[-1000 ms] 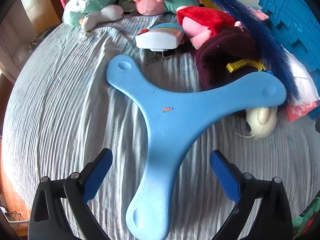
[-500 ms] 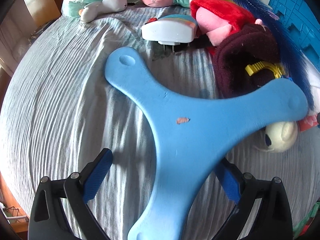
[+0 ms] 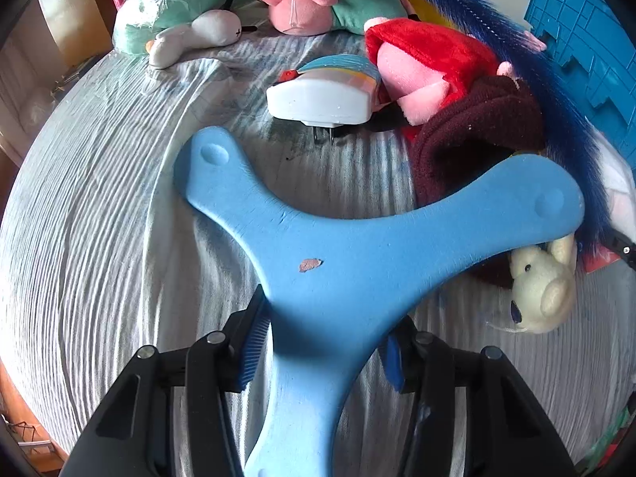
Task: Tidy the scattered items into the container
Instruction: 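Close the left gripper on the light-blue toy arm while the right gripper grasps the pink tissue pack, then lift and carry the blue toy and tissue pack over the crate with both grippers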
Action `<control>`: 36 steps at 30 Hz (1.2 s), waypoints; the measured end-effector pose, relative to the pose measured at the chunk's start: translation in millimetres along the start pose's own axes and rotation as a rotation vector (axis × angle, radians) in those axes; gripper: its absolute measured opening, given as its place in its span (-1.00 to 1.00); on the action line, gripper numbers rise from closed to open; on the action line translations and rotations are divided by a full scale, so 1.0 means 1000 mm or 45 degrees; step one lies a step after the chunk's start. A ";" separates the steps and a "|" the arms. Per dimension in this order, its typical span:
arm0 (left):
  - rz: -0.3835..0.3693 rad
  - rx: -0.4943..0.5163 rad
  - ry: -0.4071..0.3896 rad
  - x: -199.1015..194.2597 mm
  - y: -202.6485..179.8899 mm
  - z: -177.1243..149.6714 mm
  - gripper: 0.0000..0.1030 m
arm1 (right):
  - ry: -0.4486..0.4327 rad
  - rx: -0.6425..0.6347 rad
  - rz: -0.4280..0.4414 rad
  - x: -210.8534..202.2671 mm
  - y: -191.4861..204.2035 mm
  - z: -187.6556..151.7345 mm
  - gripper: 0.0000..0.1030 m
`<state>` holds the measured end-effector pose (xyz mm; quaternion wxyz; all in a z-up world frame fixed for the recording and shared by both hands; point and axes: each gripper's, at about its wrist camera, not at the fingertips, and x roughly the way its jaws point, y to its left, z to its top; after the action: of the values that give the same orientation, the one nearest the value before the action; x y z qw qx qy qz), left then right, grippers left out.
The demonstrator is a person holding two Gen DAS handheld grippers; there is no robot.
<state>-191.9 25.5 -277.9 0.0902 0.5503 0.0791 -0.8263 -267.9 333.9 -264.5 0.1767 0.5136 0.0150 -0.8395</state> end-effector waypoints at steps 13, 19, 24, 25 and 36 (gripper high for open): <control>-0.091 0.039 -0.201 -0.090 -0.007 -0.005 -0.75 | -0.078 0.039 0.038 -0.062 0.013 -0.018 0.02; -0.193 0.024 -0.207 -0.107 -0.006 -0.019 -0.78 | -0.062 0.076 0.038 -0.080 0.005 -0.042 0.02; -0.192 0.045 -0.225 -0.112 -0.008 -0.022 -0.81 | 0.014 0.161 0.050 -0.066 -0.011 -0.061 0.03; -0.195 0.051 -0.227 -0.110 -0.009 -0.023 -0.81 | 0.031 0.177 0.050 -0.062 -0.014 -0.065 0.03; -0.130 0.084 -0.296 -0.109 -0.011 -0.025 0.17 | 0.044 0.200 0.075 -0.049 -0.019 -0.076 0.21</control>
<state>-130.6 49.0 -186.3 0.0385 0.4486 0.0686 -0.8902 -188.3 380.9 -260.3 0.1602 0.5406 -0.0627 -0.8235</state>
